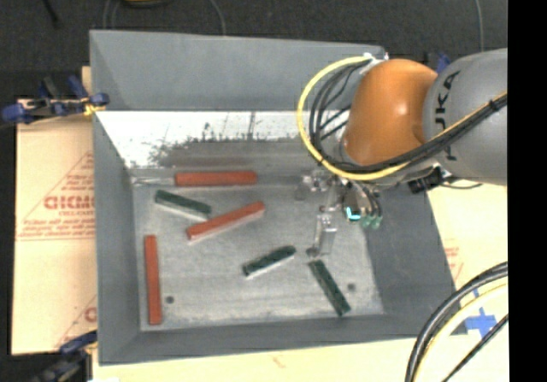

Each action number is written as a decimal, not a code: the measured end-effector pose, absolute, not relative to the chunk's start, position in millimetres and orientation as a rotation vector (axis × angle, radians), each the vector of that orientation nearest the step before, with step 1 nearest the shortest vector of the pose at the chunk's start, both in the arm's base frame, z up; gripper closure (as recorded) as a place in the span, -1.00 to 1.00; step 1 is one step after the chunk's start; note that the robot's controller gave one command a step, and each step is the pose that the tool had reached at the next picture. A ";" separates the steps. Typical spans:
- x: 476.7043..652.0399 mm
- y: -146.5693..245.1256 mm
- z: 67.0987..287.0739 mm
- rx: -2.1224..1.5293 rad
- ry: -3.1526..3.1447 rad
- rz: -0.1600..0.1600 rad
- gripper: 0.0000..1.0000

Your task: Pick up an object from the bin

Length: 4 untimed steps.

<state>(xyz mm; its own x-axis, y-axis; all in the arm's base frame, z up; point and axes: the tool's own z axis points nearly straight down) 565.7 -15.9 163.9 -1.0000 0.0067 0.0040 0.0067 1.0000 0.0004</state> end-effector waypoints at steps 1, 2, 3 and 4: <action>567.4 -16.0 168.2 -0.010 -3.145 0.000 -1.00; 559.7 -7.4 132.8 0.109 -3.149 0.003 -1.00; 579.8 0.8 70.9 0.454 -3.114 0.000 1.00; 579.8 0.8 70.9 0.454 -3.114 0.000 1.00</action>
Offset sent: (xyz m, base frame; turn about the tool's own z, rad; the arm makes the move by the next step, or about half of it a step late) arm -0.0234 0.0264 -0.0939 -0.1916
